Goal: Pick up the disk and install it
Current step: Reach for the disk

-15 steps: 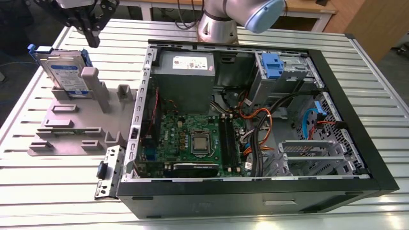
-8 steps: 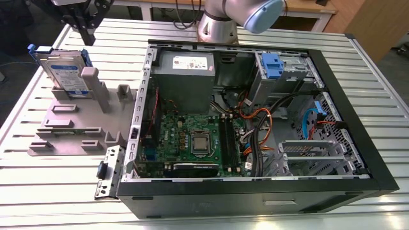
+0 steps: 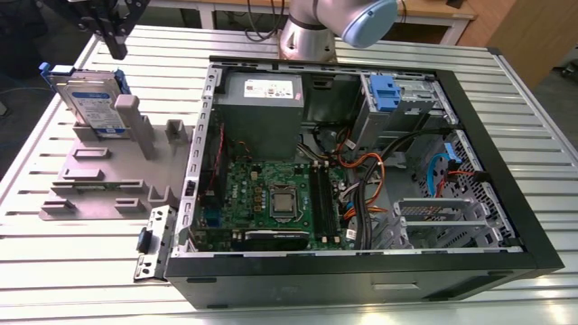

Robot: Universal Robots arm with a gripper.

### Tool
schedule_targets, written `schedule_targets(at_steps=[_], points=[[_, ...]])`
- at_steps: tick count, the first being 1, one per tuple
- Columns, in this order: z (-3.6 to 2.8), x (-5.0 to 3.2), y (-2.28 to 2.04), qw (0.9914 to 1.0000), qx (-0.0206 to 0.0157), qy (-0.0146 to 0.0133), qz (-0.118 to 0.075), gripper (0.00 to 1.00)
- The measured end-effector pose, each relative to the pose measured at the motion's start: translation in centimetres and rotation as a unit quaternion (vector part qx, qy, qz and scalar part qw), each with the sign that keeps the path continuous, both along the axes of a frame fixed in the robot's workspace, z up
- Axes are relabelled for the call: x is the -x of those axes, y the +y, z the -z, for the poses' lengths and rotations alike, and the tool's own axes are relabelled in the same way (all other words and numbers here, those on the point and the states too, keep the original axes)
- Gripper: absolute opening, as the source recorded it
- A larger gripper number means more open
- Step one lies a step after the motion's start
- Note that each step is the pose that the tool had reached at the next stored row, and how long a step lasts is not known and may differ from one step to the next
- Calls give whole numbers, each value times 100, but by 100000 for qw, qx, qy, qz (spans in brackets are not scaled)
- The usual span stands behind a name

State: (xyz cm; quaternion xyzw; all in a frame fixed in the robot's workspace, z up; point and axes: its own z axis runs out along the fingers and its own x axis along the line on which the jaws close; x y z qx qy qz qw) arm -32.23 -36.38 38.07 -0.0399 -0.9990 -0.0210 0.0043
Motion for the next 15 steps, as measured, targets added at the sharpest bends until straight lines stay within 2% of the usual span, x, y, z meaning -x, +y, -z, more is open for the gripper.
schedule_targets(at_steps=[11, 15], points=[[21, 263, 57, 100000, -3, 8, 3, 11], [25, 292, 61, 100000, -4, 45, -6, 11]])
